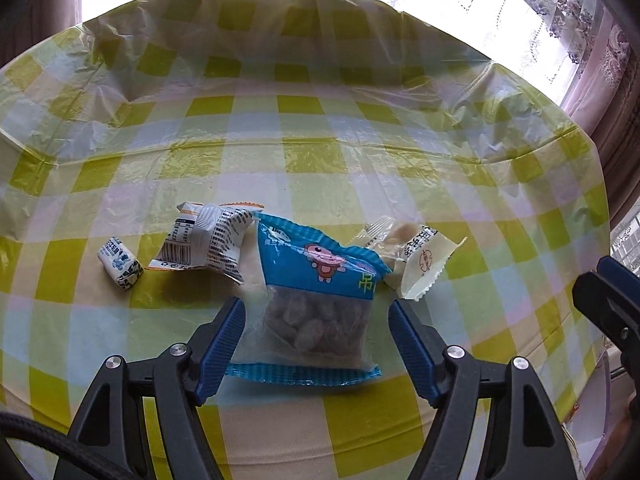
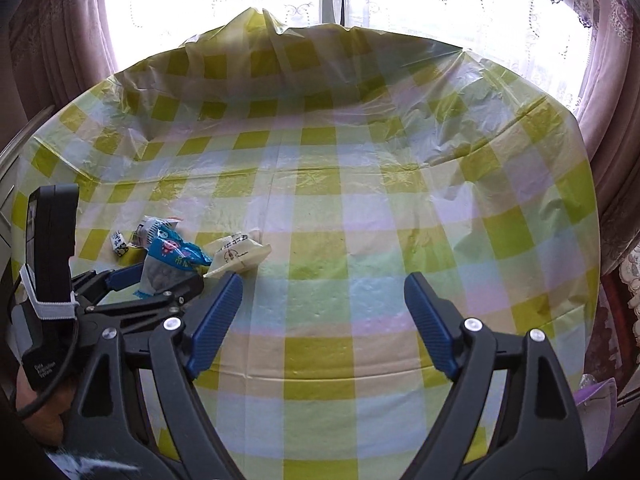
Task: Organize snacks
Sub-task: 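Grasp the blue candy bag with the left gripper while the right grasps the clear peanut packet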
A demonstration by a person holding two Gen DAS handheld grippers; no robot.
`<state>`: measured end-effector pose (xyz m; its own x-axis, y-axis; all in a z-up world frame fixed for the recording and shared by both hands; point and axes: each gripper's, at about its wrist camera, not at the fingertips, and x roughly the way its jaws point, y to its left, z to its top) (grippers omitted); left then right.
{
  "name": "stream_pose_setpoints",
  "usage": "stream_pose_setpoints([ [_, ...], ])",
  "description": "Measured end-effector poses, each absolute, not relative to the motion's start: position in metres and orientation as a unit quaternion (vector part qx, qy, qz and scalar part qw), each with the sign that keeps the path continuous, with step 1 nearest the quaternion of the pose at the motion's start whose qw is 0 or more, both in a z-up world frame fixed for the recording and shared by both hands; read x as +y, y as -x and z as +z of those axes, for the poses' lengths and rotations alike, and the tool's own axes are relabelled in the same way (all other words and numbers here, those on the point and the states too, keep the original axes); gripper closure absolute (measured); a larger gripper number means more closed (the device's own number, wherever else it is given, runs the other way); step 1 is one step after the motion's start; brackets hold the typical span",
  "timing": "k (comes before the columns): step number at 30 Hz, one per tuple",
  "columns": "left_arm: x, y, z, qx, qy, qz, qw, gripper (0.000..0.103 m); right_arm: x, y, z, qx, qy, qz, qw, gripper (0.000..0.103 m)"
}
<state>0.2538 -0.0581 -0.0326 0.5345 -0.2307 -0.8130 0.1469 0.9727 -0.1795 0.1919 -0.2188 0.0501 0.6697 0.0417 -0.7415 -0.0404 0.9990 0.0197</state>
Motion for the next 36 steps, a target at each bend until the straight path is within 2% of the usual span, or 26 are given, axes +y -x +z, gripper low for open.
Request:
stream_pose_setpoints([
  [2, -0.057, -0.257, -0.036, 0.474, 0.048, -0.108, 0.873, 0.033, -0.211, -0.198, 0.050, 0.403, 0.001, 0.033, 0.915, 0.017],
  [4, -0.054, -0.259, -0.039, 0.478, 0.055, -0.109, 0.870, 0.047, -0.201, -0.203, 0.048, 0.400, 0.009, 0.042, 0.916, 0.014],
  [8, -0.049, -0.257, -0.038, 0.474, 0.073, -0.115, 0.870, 0.053, -0.186, -0.216, 0.042, 0.401, 0.024, 0.057, 0.914, 0.014],
  [16, -0.004, -0.243, -0.028, 0.435, 0.178, -0.069, 0.880, 0.055, -0.162, -0.243, 0.029, 0.407, 0.058, 0.079, 0.908, 0.014],
  [24, 0.012, -0.239, -0.017, 0.396, 0.206, -0.047, 0.894, 0.056, -0.144, -0.262, -0.001, 0.431, 0.109, 0.100, 0.890, 0.014],
  [26, 0.015, -0.240, -0.017, 0.395, 0.210, -0.045, 0.893, 0.056, -0.142, -0.265, -0.008, 0.437, 0.116, 0.098, 0.886, 0.018],
  [28, 0.015, -0.240, -0.018, 0.396, 0.211, -0.045, 0.892, 0.056, -0.141, -0.269, -0.016, 0.450, 0.119, 0.102, 0.879, 0.038],
  [36, 0.013, -0.239, -0.019, 0.396, 0.207, -0.051, 0.893, 0.056, -0.145, -0.266, -0.032, 0.469, 0.103, 0.102, 0.871, 0.044],
])
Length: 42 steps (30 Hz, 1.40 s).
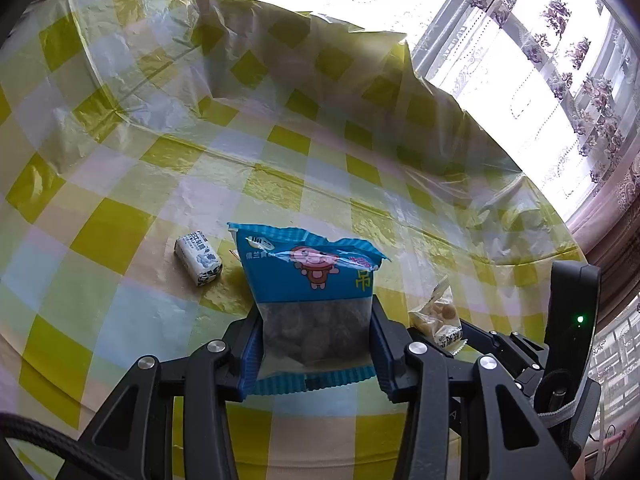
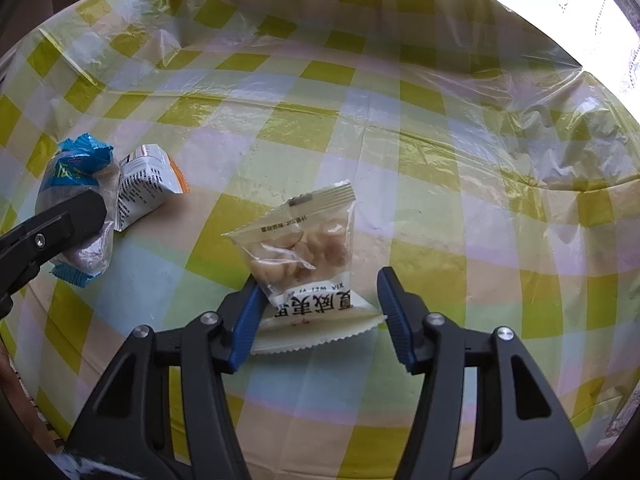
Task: Organize snacks
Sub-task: 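Grasp the blue candy bag with the left gripper while the right grasps the clear peanut packet, then carry the blue candy bag with the left gripper while the right carries the peanut packet over the box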
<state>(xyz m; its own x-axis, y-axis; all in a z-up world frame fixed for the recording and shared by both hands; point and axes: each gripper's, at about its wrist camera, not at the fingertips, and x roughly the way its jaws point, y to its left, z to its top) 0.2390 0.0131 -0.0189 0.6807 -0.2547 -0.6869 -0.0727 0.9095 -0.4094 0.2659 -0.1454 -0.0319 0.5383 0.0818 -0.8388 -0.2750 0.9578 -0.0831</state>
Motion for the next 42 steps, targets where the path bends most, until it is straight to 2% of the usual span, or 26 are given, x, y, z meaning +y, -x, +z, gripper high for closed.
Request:
stream_pose_setpoints([
  [19, -0.014, -0.235, -0.020, 0.412, 0.179, -0.100, 0.888, 0.056, -0.193, -0.216, -0.006, 0.458, 0.050, 0.054, 0.886, 0.047],
  [42, -0.122, -0.186, -0.001, 0.456, 0.106, -0.231, 0.853, 0.056, -0.284, -0.134, 0.021, 0.462, -0.005, -0.017, 0.887, 0.047],
])
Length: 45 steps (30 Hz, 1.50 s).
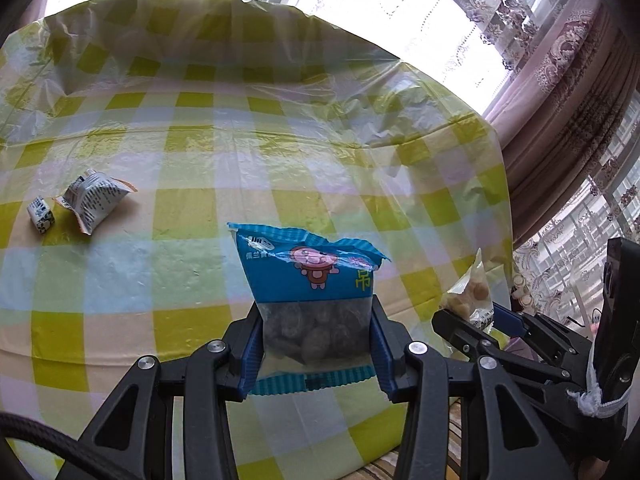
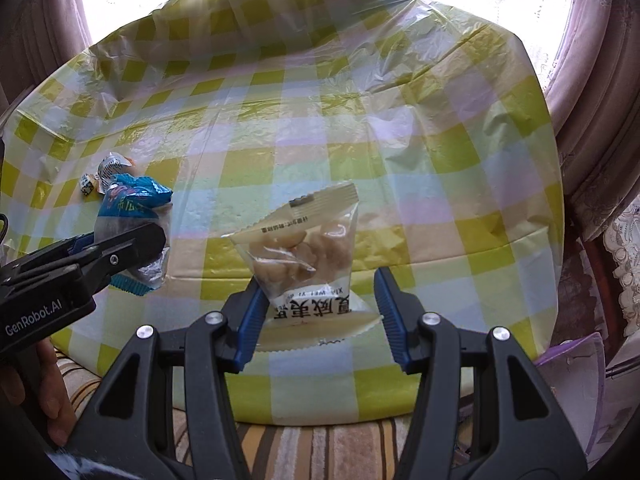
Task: Organize snacks
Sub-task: 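Carry the blue candy bag with the left gripper while the right carries the peanut packet over the box, then open both grippers to drop the candy bag and peanut packet into the box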
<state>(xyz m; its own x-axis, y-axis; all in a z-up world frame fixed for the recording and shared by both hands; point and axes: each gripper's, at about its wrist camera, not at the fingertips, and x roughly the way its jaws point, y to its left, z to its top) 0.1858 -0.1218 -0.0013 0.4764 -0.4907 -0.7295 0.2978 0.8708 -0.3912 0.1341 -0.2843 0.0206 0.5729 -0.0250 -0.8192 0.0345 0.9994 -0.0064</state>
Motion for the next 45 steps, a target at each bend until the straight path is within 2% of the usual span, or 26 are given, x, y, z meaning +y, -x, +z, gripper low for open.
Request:
stream_pose_setpoints([
  [16, -0.209, -0.136, 0.010, 0.488, 0.040, -0.335, 0.805, 0.056, -0.369, -0.067, 0.024, 0.464, -0.050, -0.069, 0.882, 0.047],
  [29, -0.289, -0.098, 0.004, 0.526, -0.021, -0.417, 0.741, 0.056, -0.461, -0.010, 0.015, 0.472, -0.094, -0.145, 0.864, 0.046],
  [39, -0.326, -0.077, -0.002, 0.538, -0.052, -0.459, 0.705, 0.056, -0.496, 0.013, 0.012, 0.471, -0.116, -0.178, 0.856, 0.045],
  [42, -0.334, -0.071, -0.001, 0.537, -0.059, -0.478, 0.693, 0.054, -0.496, 0.014, 0.013, 0.471, -0.115, -0.181, 0.856, 0.043],
  [45, -0.336, -0.070, -0.002, 0.536, -0.060, -0.480, 0.692, 0.048, -0.496, 0.011, 0.012, 0.472, -0.116, -0.183, 0.854, 0.034],
])
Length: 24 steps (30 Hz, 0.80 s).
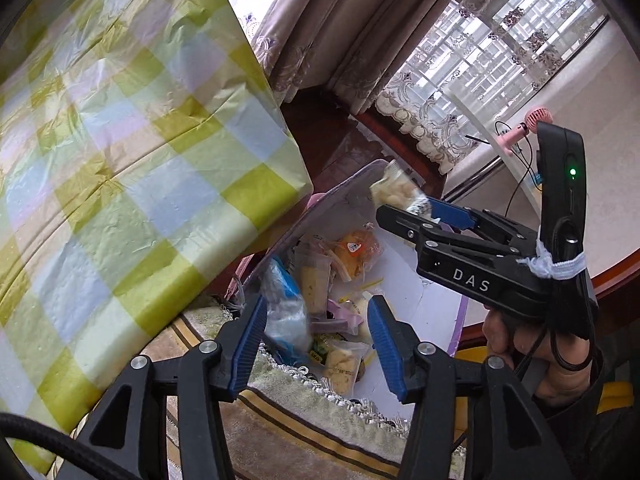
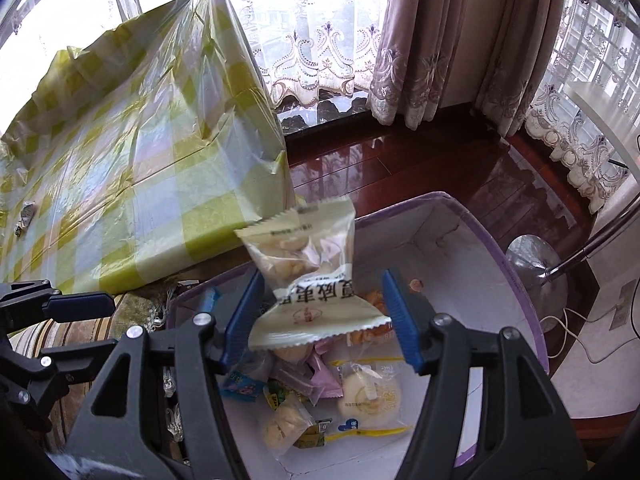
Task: Organize snacks
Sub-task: 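Open both grippers to drop the candy bag and peanut packet into the box, then move both grippers back over the last snacks on the table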
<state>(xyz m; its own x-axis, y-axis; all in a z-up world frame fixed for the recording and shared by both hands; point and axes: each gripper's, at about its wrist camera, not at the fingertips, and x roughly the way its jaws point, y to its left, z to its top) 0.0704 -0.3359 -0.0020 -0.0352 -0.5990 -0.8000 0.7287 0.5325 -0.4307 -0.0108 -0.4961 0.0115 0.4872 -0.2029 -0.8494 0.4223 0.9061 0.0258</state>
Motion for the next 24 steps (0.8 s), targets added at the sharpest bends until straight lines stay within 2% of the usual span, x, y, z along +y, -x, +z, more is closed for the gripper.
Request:
stream_pose_setpoints([
  [13, -0.321, -0.081, 0.001, 0.531, -0.042, -0.461, 0.710, 0.048, -0.488, 0.006, 0.010, 0.476, -0.118, -0.172, 0.854, 0.031],
  [24, -0.276, -0.119, 0.009, 0.512, -0.012, -0.407, 0.757, 0.048, -0.460, -0.015, 0.019, 0.475, -0.103, -0.147, 0.861, 0.028],
])
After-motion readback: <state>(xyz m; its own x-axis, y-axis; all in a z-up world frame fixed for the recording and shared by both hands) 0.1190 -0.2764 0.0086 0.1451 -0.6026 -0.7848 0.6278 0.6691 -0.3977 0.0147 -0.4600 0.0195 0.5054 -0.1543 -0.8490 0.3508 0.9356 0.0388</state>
